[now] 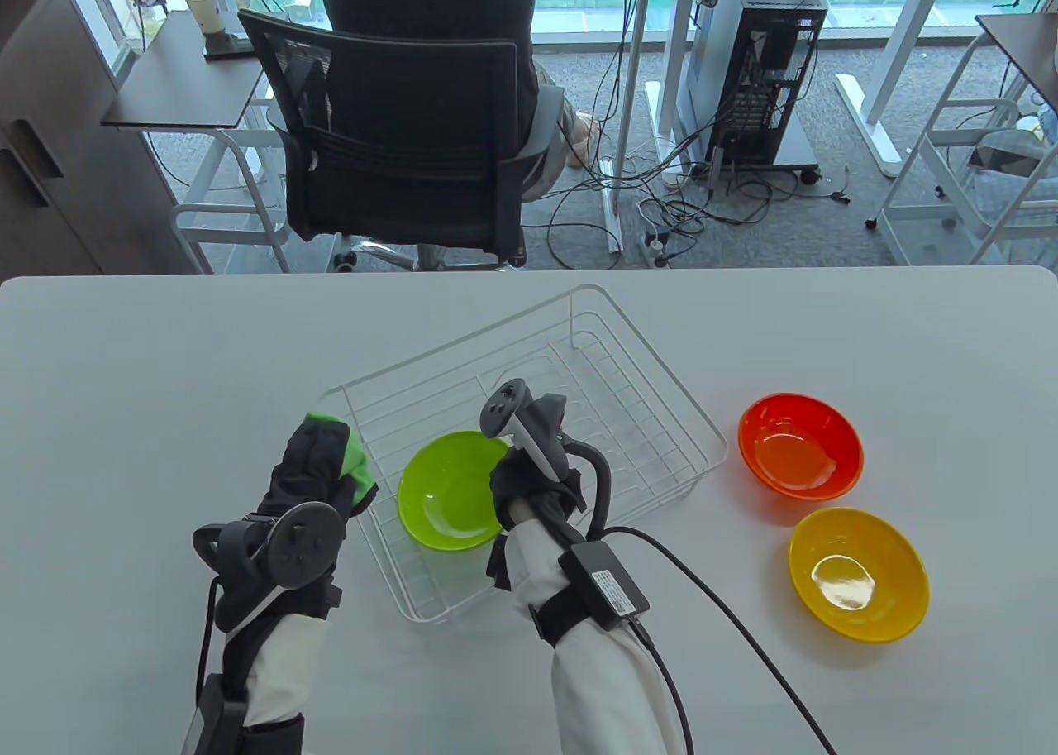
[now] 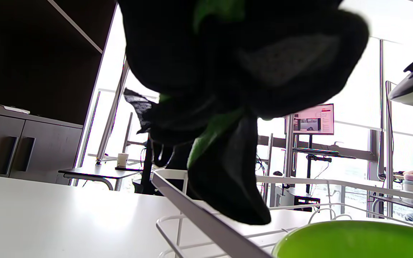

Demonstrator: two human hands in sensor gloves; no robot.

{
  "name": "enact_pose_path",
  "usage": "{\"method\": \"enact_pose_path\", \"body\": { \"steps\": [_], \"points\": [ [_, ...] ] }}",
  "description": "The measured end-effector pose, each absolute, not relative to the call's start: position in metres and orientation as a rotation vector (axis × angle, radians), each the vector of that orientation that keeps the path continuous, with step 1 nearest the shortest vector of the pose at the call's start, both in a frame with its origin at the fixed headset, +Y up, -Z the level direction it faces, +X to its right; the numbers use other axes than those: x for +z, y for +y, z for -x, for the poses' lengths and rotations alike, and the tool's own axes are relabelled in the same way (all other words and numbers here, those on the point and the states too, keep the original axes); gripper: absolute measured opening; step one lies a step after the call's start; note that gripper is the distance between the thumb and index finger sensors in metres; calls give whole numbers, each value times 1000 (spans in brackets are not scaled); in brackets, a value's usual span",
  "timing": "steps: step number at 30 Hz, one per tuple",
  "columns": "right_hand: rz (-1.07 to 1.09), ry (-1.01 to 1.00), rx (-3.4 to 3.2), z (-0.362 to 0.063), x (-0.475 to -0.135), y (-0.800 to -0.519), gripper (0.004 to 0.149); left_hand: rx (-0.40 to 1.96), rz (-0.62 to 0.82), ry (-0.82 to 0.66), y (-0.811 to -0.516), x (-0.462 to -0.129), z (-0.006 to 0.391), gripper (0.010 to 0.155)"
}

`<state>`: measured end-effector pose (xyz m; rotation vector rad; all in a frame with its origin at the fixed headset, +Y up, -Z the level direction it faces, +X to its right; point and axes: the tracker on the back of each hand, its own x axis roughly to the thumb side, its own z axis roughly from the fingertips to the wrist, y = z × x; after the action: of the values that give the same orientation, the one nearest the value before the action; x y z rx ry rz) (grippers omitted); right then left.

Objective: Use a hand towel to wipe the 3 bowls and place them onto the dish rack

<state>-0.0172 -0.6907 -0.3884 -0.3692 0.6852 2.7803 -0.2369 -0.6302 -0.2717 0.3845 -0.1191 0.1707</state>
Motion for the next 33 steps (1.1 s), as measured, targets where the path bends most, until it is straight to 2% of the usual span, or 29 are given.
{"method": "enact_pose_path", "body": {
  "steps": [10,17,22,28,33],
  "points": [
    [375,769,2777,13,-390,-700,55,162,-369,-130,-631,-272,234,61],
    [349,700,2757,5,-386,-683,57,148,-360,-140,-633,-273,232,62],
    [279,531,2719,-9,-379,-656,57,139,-356,-145,-633,-273,230,62],
    [130,213,2683,-33,-361,-618,56,138,-359,-147,-633,-273,230,62],
    [84,-17,2619,-57,-345,-604,56,141,-368,-148,-634,-273,230,62]
  ]
}}
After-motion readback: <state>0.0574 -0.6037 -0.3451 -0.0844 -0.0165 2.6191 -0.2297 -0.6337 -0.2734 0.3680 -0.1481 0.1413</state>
